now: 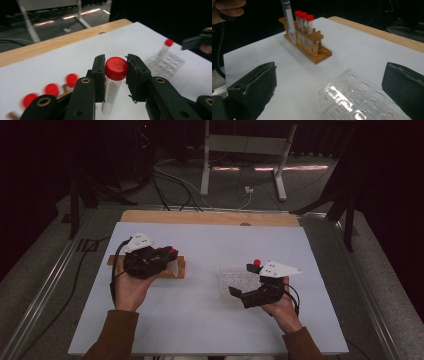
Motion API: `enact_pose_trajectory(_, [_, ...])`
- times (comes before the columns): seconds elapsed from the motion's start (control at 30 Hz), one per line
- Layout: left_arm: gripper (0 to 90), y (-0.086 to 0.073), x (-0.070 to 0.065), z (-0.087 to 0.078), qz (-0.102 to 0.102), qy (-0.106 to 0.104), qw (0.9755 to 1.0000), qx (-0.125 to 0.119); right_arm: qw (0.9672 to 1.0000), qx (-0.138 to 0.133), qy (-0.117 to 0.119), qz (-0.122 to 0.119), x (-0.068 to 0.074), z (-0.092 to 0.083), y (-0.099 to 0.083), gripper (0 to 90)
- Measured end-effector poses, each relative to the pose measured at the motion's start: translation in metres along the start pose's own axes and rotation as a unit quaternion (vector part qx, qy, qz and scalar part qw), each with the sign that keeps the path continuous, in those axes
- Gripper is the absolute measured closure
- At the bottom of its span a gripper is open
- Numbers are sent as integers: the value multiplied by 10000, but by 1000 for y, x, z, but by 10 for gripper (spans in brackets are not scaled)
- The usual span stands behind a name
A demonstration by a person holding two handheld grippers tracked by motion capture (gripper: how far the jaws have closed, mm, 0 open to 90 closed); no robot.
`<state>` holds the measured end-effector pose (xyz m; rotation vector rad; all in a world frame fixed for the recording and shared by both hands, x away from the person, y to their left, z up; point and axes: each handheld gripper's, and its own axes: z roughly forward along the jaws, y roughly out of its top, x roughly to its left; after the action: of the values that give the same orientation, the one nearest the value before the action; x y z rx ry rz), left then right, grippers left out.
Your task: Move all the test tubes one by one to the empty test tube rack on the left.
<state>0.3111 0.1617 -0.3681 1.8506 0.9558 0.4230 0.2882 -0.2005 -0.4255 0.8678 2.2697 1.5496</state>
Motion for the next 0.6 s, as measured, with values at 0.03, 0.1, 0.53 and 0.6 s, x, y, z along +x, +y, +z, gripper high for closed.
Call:
enact_pose_trajectory(0.03, [708,0,3,-2,-10,62,10000,-8,10000,-7,-1,2,0,0,0,0])
enact_pose_trajectory(0.1, [708,0,8,-7,-29,182,9998,-36,10000,-20,3,8,-1,-1,0,0])
enact_pose_trajectory(0.53, [708,1,42,-28,-178,1016,9946,-140,10000,11,14,-6,0,1,-1,0])
enact_pose_trajectory(0.6, [708,1,45,-29,-208,1103,9936,-143,10000,13,19,-2,-1,1,-1,0])
